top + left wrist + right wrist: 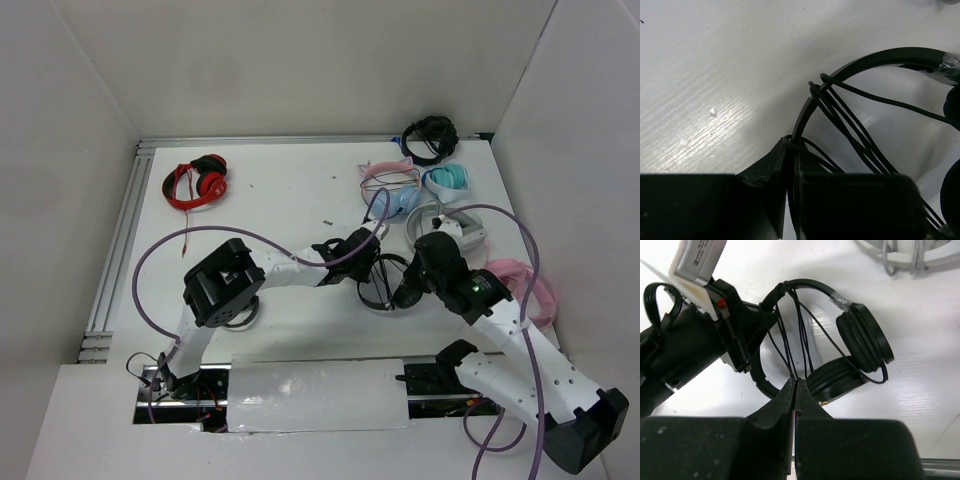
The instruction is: Wrap the headphones
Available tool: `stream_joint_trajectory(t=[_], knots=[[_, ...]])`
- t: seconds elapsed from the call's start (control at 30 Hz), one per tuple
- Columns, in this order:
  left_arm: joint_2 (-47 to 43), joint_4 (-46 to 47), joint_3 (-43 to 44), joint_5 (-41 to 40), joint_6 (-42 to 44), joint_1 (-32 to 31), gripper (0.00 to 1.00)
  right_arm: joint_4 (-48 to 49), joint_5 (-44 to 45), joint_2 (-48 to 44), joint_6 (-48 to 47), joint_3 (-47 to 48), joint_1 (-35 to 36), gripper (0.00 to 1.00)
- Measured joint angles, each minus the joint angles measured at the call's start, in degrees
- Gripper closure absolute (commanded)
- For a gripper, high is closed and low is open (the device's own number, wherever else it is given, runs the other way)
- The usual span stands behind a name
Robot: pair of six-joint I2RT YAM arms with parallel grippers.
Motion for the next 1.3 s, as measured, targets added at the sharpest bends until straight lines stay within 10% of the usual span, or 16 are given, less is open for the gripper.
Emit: stream_joint_trajectory(t=[0.4, 0.8, 1.3], knots=[[2.6, -0.5, 3.5, 0.3, -1.2, -1.7, 1.0, 5.4, -3.0, 7.2, -3.2, -0.8, -4.4, 1.0], [4.3, -1.9, 6.5, -0.4, -0.8, -2.2, 0.61, 12.4, -8.0, 16.9, -4.4, -4.7, -7.5, 1.0], [1.6, -2.0, 4.2, -0.2, -0.9, -2.3, 0.42, 15.5, -9.2, 23.3, -4.9, -5.7, -10.5, 1.0]])
